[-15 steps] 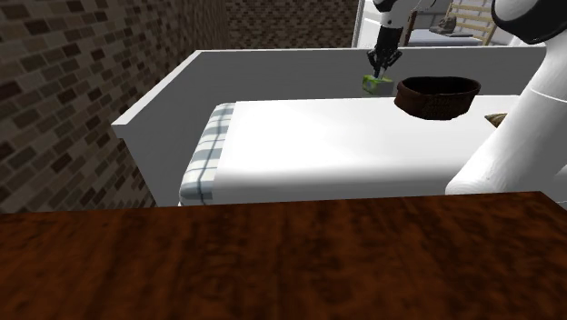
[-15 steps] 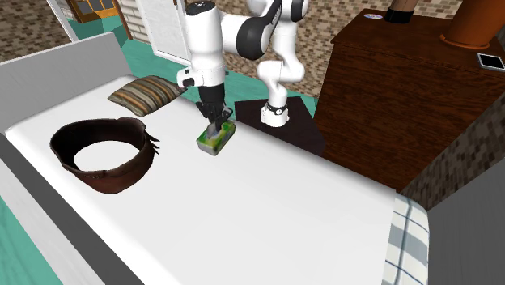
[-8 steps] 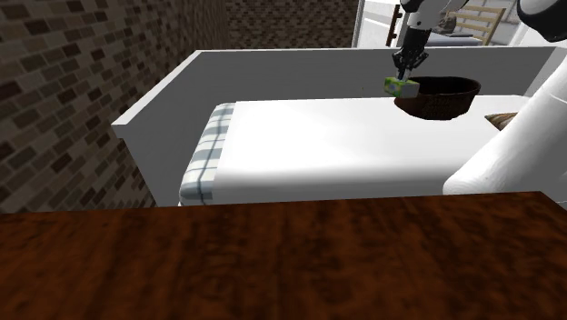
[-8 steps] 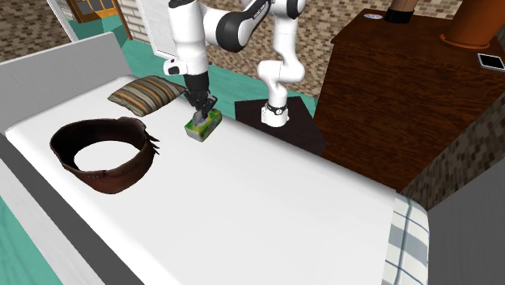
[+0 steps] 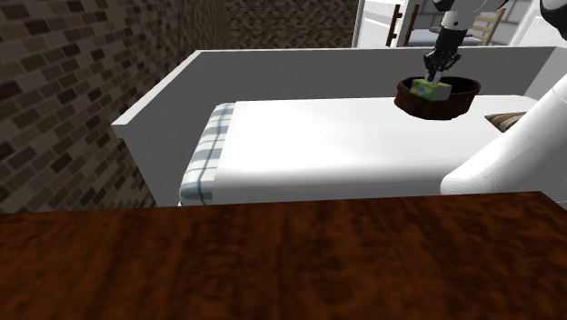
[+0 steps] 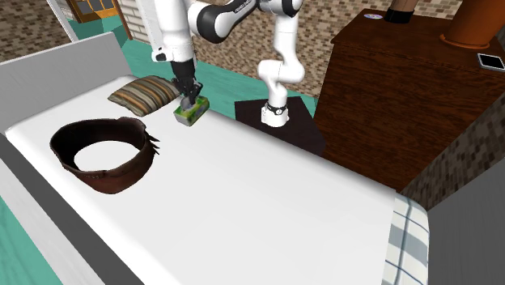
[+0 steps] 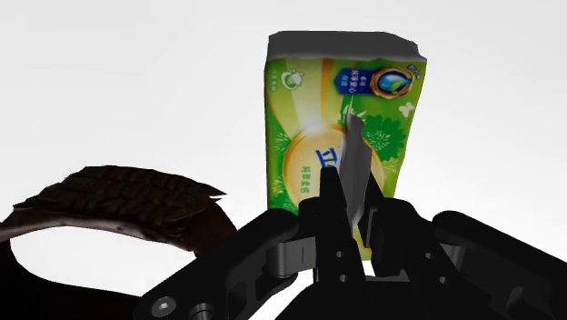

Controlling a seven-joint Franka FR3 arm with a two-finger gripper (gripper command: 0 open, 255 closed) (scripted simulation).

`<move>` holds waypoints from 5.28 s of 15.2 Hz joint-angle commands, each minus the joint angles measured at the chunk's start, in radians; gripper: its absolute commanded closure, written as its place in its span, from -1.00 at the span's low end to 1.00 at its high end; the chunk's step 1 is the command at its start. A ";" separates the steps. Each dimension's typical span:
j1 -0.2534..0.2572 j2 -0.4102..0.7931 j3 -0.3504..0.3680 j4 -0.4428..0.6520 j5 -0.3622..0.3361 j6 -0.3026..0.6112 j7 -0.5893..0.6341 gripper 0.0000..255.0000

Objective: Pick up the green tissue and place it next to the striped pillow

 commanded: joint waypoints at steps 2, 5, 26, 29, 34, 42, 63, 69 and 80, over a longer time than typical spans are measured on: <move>-0.030 0.001 -0.045 0.006 -0.003 -0.003 -0.076 1.00; -0.059 0.005 -0.090 0.016 -0.004 -0.007 -0.150 1.00; -0.253 0.266 -0.352 0.184 0.187 0.001 -0.655 1.00; -0.253 0.271 -0.351 0.148 0.192 0.040 -0.660 1.00; -0.255 0.285 -0.349 0.093 0.207 0.104 -0.673 1.00; -0.264 0.323 -0.342 0.017 0.245 0.202 -0.703 1.00; -0.298 0.424 -0.309 -0.076 0.351 0.355 -0.779 1.00; -0.298 0.424 -0.309 -0.076 0.351 0.355 -0.779 -1.00; -0.271 0.345 -0.339 -0.021 0.269 0.252 -0.725 -1.00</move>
